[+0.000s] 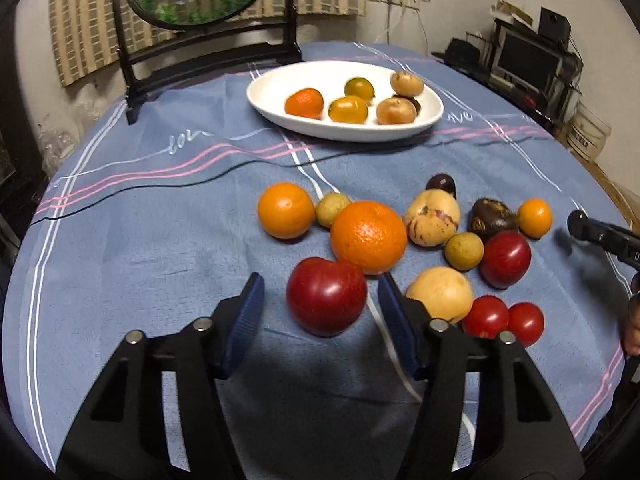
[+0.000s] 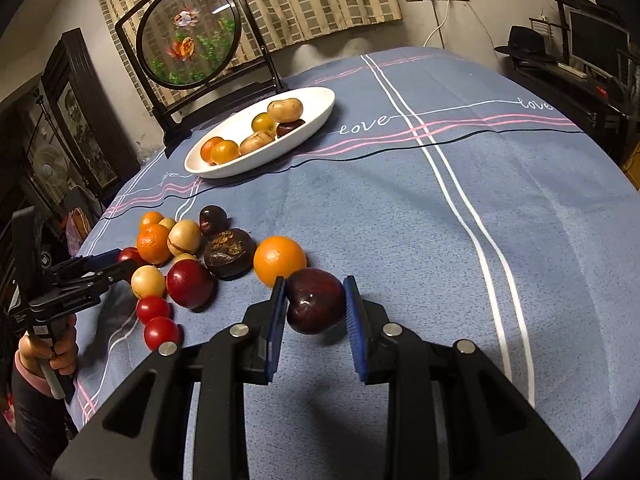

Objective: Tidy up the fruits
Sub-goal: 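Close the right tool around a dark red plum, then carry the dark red plum onto the white plate and open the right tool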

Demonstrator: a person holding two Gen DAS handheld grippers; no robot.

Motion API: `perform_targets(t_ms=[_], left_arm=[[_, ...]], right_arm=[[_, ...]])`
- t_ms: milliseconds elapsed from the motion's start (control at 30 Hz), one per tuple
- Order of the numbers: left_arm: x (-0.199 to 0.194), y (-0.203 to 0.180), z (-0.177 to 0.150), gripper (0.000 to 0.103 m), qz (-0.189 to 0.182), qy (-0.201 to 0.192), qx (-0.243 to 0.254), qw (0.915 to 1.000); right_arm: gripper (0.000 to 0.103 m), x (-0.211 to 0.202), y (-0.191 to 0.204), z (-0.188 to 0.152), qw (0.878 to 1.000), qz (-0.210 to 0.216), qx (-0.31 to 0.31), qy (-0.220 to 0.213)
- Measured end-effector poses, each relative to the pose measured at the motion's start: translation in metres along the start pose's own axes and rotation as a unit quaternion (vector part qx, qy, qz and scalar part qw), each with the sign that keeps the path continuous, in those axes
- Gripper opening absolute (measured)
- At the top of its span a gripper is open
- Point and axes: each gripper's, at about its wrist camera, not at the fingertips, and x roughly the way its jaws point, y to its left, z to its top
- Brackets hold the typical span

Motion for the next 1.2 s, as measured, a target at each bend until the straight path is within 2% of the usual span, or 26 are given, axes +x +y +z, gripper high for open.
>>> perform_targets(t_ms=[100, 433, 533, 733, 867, 967, 1033, 1200], left_arm=[[0.006, 0.002, 0.000, 0.049, -0.009, 0.015, -0.004, 0.9998], [0.013, 0.003, -0.001, 0.049, -0.021, 0.031, -0.009, 0.9993], [0.015, 0.003, -0.001, 0.044, -0.022, 0.036, -0.009, 0.9990], [0.014, 0.004, -0.001, 0.043, -0.022, 0.032, -0.010, 0.9992], [0.006, 0.004, 0.002, 0.042, -0.012, 0.013, -0.003, 0.9998], [-0.002, 0.008, 0.012, 0.042, -0.022, 0.002, -0.012, 0.9997], [-0.010, 0.011, 0.025, 0.042, -0.042, -0.011, -0.024, 0.9988], [-0.012, 0.008, 0.072, 0.042, -0.059, -0.035, -0.023, 0.9974]], right_arm=[[0.029, 0.000, 0.000, 0.000, 1.000, 0.000, 0.001, 0.000], [0.029, 0.001, -0.001, 0.000, 1.000, 0.001, 0.002, 0.002], [0.029, 0.001, 0.000, -0.001, 1.000, 0.002, 0.002, 0.002], [0.029, 0.000, 0.000, -0.001, 1.000, 0.000, 0.000, -0.001], [0.029, -0.002, 0.002, 0.004, 1.000, 0.010, 0.001, -0.008], [0.029, -0.002, 0.007, 0.018, 1.000, 0.019, -0.003, -0.017], [0.029, 0.001, 0.014, 0.031, 0.999, 0.023, -0.014, -0.025], [0.029, 0.023, 0.041, 0.081, 0.997, 0.038, -0.055, -0.038]])
